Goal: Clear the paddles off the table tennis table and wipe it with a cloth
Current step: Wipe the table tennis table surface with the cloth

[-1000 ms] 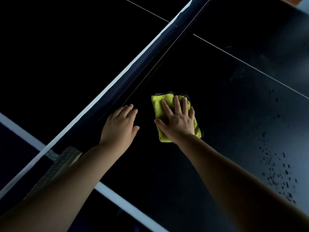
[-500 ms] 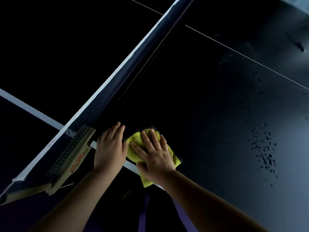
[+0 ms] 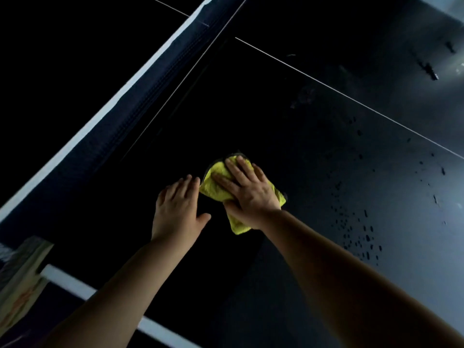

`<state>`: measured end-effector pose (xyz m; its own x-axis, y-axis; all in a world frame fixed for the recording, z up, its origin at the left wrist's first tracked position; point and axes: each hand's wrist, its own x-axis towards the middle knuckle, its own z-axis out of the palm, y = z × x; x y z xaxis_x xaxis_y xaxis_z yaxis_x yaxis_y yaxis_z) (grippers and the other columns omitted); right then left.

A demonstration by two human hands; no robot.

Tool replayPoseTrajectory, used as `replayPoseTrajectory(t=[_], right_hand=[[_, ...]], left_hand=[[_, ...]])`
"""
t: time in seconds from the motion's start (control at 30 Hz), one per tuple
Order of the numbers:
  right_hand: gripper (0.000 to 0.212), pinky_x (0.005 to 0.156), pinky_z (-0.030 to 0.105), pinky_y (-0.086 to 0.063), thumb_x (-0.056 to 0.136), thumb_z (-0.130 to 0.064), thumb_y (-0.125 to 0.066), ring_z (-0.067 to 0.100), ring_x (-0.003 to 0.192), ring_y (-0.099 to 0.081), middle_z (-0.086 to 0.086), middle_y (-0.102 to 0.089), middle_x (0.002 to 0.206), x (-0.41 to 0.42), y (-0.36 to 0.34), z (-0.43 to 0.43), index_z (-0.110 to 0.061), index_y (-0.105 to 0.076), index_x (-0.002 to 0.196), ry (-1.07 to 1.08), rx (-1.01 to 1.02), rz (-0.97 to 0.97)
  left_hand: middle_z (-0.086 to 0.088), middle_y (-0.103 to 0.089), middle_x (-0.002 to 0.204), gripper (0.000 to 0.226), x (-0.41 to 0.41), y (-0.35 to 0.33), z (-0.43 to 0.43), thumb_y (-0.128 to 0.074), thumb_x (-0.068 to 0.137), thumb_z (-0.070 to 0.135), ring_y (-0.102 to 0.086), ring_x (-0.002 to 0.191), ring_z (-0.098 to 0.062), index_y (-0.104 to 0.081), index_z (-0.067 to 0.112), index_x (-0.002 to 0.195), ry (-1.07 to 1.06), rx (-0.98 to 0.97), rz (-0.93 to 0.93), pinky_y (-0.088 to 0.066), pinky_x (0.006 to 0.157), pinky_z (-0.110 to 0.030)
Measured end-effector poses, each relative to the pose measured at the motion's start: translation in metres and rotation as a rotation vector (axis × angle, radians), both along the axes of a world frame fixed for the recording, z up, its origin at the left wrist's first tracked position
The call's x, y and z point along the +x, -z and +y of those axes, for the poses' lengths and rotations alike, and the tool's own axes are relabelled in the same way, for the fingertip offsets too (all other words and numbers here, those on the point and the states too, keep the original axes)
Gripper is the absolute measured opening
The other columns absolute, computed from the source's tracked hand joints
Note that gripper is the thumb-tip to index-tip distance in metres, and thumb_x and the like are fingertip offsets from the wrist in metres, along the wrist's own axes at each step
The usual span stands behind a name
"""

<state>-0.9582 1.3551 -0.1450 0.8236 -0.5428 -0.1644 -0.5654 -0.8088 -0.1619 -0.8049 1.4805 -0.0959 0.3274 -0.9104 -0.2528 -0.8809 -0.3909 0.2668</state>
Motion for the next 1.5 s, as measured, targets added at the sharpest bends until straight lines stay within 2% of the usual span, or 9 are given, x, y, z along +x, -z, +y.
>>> replayPoseTrajectory(t=[0.07,0.13,0.23,0.37,0.5,0.8,1.0,1.13,1.5], right_hand=[[0.070,0.120,0.051,-0.009,0.083,-0.055,-0.034,0.024,0.151,-0.001,-0.004,-0.010,0.164,-0.001,0.003,-0.044,-0.046,-0.020,0.151,0.056,0.003,0.009],[0.072,0.120,0.051,-0.008,0.082,-0.060,-0.028,0.023,0.151,0.002,-0.005,-0.006,0.164,-0.002,0.003,-0.089,-0.047,-0.015,0.152,0.105,-0.004,0.022],[0.073,0.120,0.049,-0.007,0.082,-0.063,-0.023,0.023,0.151,0.003,-0.004,-0.005,0.164,-0.003,0.002,-0.154,-0.046,-0.012,0.152,0.143,-0.030,0.015],[0.068,0.121,0.046,-0.003,0.091,-0.060,-0.038,0.021,0.151,0.006,-0.005,0.000,0.165,0.002,0.004,-0.229,-0.047,-0.012,0.152,0.204,-0.024,0.015],[0.066,0.121,0.045,-0.001,0.093,-0.059,-0.038,0.021,0.151,0.006,-0.005,0.001,0.165,0.009,0.004,-0.292,-0.047,-0.011,0.152,0.232,-0.019,0.014],[0.061,0.119,0.045,-0.007,0.095,-0.050,-0.036,0.024,0.151,0.000,-0.002,-0.005,0.165,-0.015,0.004,-0.381,-0.042,-0.017,0.153,0.393,-0.019,-0.044],[0.061,0.120,0.047,-0.004,0.098,-0.045,-0.034,0.025,0.150,0.007,0.001,0.001,0.165,-0.053,0.000,-0.353,-0.039,-0.013,0.155,0.554,0.013,-0.017],[0.064,0.119,0.049,-0.002,0.097,-0.045,-0.037,0.026,0.150,0.010,0.001,0.004,0.165,-0.070,-0.002,-0.307,-0.040,-0.010,0.155,0.563,0.031,0.008],[0.072,0.120,0.050,0.000,0.088,-0.052,-0.035,0.027,0.149,0.013,0.001,0.006,0.164,-0.091,-0.004,-0.100,-0.044,-0.004,0.153,0.508,0.039,0.045]], left_hand=[[-0.009,-0.004,0.158,0.104,-0.015,0.001,-0.036,-0.059,0.080,0.057,-0.005,0.145,-0.022,0.001,0.009,0.150,0.017,0.066,-0.036,-0.005,0.115,-0.037],[-0.013,0.005,0.158,0.112,-0.028,0.002,-0.071,-0.058,0.077,0.062,0.001,0.146,-0.024,0.009,0.007,0.148,0.038,0.140,-0.079,0.001,0.116,-0.039],[-0.016,0.005,0.157,0.112,-0.042,0.004,-0.114,-0.057,0.075,0.065,0.002,0.145,-0.027,0.005,0.007,0.149,0.088,0.238,-0.140,0.003,0.117,-0.042],[-0.023,0.001,0.155,0.110,-0.055,0.007,-0.146,-0.058,0.078,0.062,0.000,0.144,-0.033,0.002,0.002,0.148,0.158,0.389,-0.243,0.002,0.117,-0.045],[-0.029,0.002,0.153,0.108,-0.062,0.004,-0.159,-0.058,0.081,0.058,-0.002,0.144,-0.038,0.004,-0.003,0.146,0.191,0.501,-0.311,0.001,0.117,-0.045],[-0.030,0.004,0.152,0.109,-0.067,0.008,-0.171,-0.059,0.081,0.056,-0.001,0.143,-0.039,0.004,-0.005,0.146,0.185,0.591,-0.354,0.001,0.117,-0.045],[-0.028,-0.002,0.154,0.109,-0.067,0.004,-0.168,-0.060,0.078,0.059,-0.005,0.144,-0.037,-0.001,-0.002,0.147,0.192,0.551,-0.352,-0.001,0.117,-0.043],[-0.025,-0.004,0.155,0.109,-0.066,0.006,-0.163,-0.059,0.076,0.061,-0.007,0.144,-0.035,-0.003,0.001,0.148,0.186,0.522,-0.334,-0.003,0.118,-0.043],[-0.010,0.008,0.158,0.107,-0.055,0.008,-0.122,-0.058,0.077,0.063,0.009,0.145,-0.023,0.003,0.014,0.150,0.085,0.291,-0.137,-0.001,0.116,-0.045]])
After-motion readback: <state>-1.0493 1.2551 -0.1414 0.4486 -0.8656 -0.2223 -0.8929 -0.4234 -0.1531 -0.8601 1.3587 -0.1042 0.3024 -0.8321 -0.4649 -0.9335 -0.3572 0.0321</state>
